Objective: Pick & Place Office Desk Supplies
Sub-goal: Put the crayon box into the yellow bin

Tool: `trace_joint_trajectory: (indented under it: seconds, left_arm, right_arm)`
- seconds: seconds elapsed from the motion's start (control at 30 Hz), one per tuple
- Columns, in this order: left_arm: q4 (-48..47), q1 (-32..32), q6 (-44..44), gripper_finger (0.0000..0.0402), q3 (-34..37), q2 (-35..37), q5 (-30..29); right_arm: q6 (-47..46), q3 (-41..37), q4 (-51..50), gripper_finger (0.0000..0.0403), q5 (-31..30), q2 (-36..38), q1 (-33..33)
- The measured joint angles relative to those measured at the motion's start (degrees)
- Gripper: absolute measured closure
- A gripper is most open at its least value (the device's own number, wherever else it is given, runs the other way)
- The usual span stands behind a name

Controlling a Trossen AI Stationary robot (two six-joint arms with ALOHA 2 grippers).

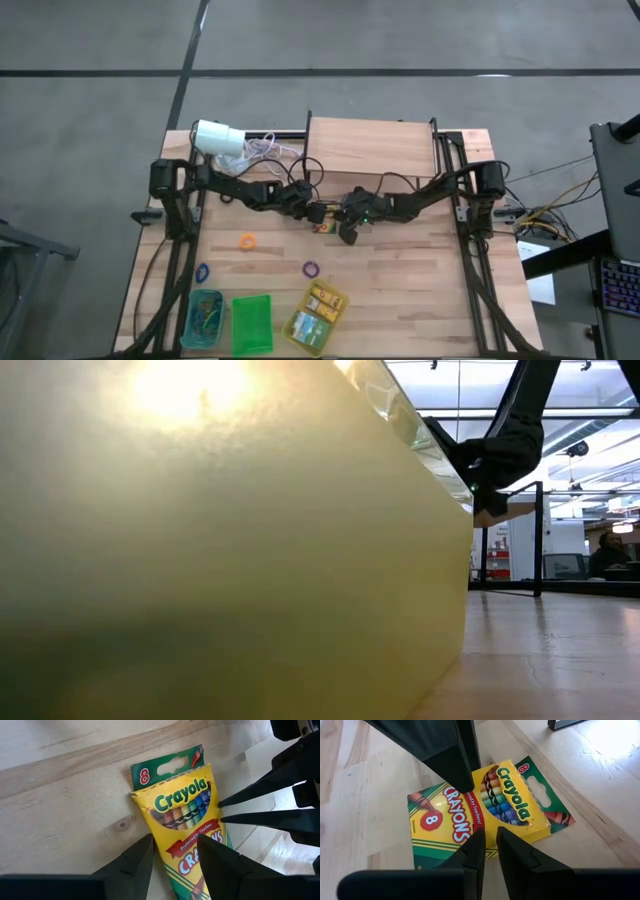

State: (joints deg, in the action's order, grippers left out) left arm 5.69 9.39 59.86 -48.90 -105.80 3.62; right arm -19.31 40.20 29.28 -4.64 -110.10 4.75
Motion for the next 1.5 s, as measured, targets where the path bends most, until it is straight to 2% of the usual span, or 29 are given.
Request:
trace_joint_trajectory:
  seconds: [0.2, 0.87, 1.1, 1.5]
  left_arm:
    - [0.2, 0.0, 0.0, 0.0240, 0.0, 0.0, 0.0]
    - [4.5, 0.0, 0.0, 0.0240, 0.1, -0.9, 0.3]
    - [12.1, 0.0, -0.2, 0.0240, -0.1, -5.3, 5.9]
    - [7.9, 0.6, -1.3, 0.0250, -0.6, -3.1, 6.7]
  right_arm:
    - [0.0, -0.1, -5.5, 0.0351, 0.2, 3.8, 0.0]
    - [-0.2, -0.3, -4.4, 0.0351, 0.2, 3.8, 0.0]
    - [-0.1, -0.3, -4.2, 0.0351, 0.2, 3.8, 0.0]
    - [0.0, -0.3, -3.9, 0.0351, 0.1, 3.8, 0.0]
